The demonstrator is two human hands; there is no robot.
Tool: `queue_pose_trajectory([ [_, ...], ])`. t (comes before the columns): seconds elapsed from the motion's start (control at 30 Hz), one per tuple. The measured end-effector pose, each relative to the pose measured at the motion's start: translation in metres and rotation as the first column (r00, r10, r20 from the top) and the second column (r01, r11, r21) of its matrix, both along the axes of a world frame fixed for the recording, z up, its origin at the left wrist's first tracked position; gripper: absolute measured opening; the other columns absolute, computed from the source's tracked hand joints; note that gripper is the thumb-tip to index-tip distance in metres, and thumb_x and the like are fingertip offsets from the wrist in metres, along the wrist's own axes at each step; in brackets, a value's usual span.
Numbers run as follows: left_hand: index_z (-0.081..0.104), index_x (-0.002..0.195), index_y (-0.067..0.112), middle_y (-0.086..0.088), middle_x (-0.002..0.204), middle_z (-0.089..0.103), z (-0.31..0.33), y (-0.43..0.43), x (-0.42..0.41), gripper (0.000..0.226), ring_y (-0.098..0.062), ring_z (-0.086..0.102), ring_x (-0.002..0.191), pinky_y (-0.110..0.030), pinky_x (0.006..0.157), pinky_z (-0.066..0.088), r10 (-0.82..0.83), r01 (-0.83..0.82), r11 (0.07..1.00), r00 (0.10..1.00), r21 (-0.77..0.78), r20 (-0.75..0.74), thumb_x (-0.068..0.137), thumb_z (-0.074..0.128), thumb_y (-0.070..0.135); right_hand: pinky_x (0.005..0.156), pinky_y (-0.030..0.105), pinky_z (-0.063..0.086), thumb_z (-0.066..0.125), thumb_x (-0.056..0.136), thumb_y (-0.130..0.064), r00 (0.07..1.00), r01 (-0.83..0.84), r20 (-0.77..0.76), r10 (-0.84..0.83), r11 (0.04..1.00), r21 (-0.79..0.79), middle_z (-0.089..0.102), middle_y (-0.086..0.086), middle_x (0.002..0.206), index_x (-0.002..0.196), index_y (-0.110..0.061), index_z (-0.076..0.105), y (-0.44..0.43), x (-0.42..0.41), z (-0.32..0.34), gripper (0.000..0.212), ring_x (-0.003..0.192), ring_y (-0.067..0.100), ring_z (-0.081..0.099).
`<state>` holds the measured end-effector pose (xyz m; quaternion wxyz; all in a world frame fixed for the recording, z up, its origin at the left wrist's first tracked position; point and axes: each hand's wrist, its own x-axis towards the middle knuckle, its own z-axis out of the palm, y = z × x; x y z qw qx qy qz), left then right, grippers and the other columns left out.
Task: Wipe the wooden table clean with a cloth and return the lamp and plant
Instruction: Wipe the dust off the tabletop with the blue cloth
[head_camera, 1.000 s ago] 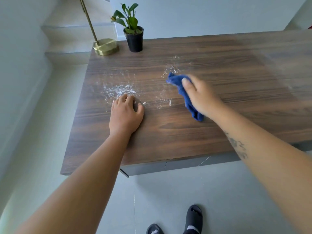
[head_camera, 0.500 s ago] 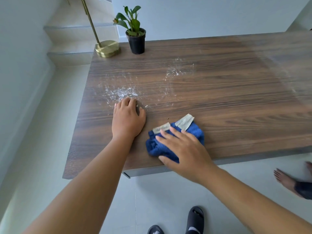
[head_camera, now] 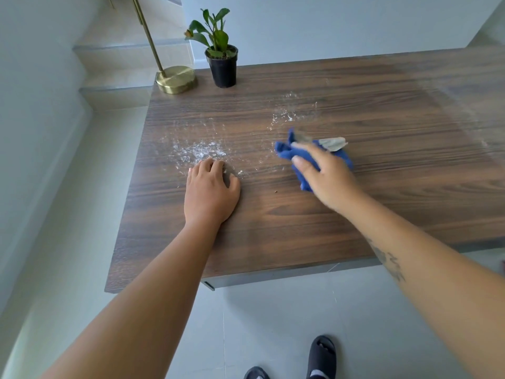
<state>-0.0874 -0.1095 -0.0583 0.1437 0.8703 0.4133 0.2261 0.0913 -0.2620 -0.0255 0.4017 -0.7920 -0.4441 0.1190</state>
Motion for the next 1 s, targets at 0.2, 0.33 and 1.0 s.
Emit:
queue_pose_trajectory([
  [0.2,0.060,0.115,0.011,-0.006,0.120,0.056,-0.001,0.001,0.000,0.037,-0.025,0.044,0.115,-0.036,0.104,0.034,-0.007,0.007,1.000,1.000,0.007,-0.008,0.088,0.049,0.033,0.115,0.032,0.019,0.038,0.099,-0.048,0.946,-0.152,0.234,0.226,0.943,-0.296,0.042,0.001,0.151,0.140,-0.027,0.048,-0.009,-0.044,-0.020,0.048,0.141,0.016,0.032],
  [0.33,0.060,0.117,0.012,-0.006,0.122,0.056,0.000,0.001,0.000,0.039,-0.025,0.044,0.116,-0.036,0.105,0.033,0.002,-0.002,1.000,1.000,0.001,-0.004,0.087,0.048,0.035,0.108,0.031,0.030,0.046,0.096,-0.045,0.931,-0.289,0.170,0.324,0.936,-0.200,0.059,-0.003,0.135,0.128,-0.022,0.061,-0.055,-0.096,-0.010,0.042,0.130,0.012,0.047],
  [1.0,0.060,0.113,0.015,-0.002,0.120,0.056,-0.004,0.002,0.001,0.035,-0.021,0.043,0.114,-0.033,0.103,0.033,0.010,-0.010,1.000,1.000,0.008,0.005,0.088,0.047,0.035,0.106,0.043,0.035,0.047,0.099,-0.036,0.979,-0.095,0.156,0.135,0.967,-0.238,0.063,0.010,0.126,0.128,-0.022,0.059,0.023,-0.001,-0.010,0.034,0.125,0.026,0.053],
])
